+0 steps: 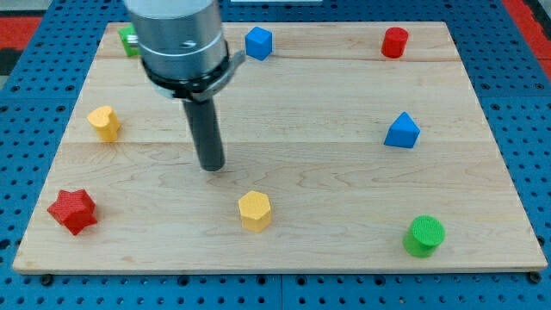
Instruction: Point your hand at the top left side of the blue cube
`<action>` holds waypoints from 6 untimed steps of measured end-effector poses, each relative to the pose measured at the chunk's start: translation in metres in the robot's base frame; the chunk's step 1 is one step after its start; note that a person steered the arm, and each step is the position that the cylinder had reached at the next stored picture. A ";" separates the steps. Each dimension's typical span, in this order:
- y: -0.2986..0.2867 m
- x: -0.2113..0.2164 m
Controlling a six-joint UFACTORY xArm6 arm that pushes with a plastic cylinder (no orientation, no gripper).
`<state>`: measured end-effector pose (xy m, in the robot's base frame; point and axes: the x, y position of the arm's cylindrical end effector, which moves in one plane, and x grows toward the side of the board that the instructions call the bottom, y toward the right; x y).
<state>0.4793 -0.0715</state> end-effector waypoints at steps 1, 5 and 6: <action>0.042 -0.062; -0.034 -0.241; -0.004 -0.266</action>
